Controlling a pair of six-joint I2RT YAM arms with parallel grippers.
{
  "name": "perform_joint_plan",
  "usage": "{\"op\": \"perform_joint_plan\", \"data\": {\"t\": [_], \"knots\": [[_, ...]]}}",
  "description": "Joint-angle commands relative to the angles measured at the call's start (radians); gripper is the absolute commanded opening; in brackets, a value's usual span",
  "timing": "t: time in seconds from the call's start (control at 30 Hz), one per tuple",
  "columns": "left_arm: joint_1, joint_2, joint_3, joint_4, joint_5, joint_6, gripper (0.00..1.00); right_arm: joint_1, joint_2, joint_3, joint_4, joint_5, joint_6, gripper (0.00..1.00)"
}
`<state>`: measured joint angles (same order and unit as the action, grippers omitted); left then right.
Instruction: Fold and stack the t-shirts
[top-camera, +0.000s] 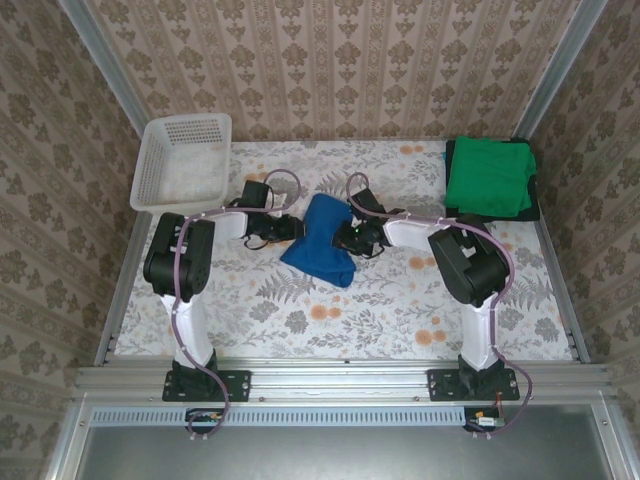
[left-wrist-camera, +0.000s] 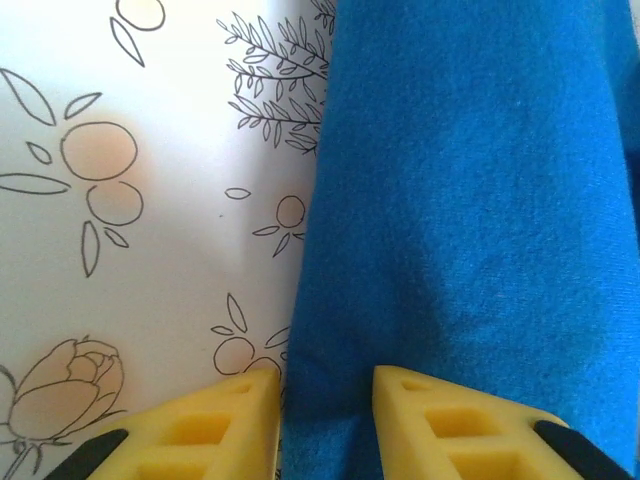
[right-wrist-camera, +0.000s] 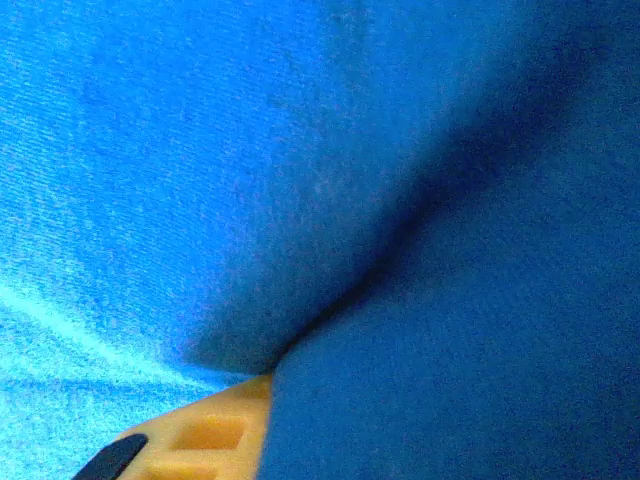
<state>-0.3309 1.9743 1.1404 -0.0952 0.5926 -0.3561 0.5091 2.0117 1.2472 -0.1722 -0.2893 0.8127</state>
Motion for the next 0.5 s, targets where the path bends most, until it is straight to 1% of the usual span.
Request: {"op": "perform_joint_plan", "data": {"t": [0.0,0.1,0.13,0.2,0.23,0.3,0.47], "knots": [[0.006,-0.040,-0.029,-0.008,0.042,-0.006,0.33,-0.001,0.018,0.058,-0.074,0.037,-0.068,0.14],[0.049,-0.086,-0.067,-0.005,0.042,-0.007,0.33,-0.010,-0.037,0.103,-0.209,0.147,-0.161,0.03],[0.065,-0.104,-0.082,-0.002,0.042,-0.006,0.34,-0.018,-0.055,0.115,-0.241,0.164,-0.193,0.00],[0.093,-0.140,-0.103,-0.015,0.036,0.002,0.35,-0.037,-0.080,0.169,-0.348,0.159,-0.296,0.00],[0.105,-0.158,-0.109,-0.032,0.029,0.013,0.35,-0.046,-0.088,0.207,-0.449,0.183,-0.342,0.00],[0.124,-0.187,-0.127,-0.050,0.016,0.031,0.35,-0.065,-0.111,0.245,-0.555,0.236,-0.415,0.00],[0.163,-0.216,-0.167,-0.040,0.018,0.033,0.36,-0.129,-0.170,0.334,-0.710,0.331,-0.545,0.00]]}}
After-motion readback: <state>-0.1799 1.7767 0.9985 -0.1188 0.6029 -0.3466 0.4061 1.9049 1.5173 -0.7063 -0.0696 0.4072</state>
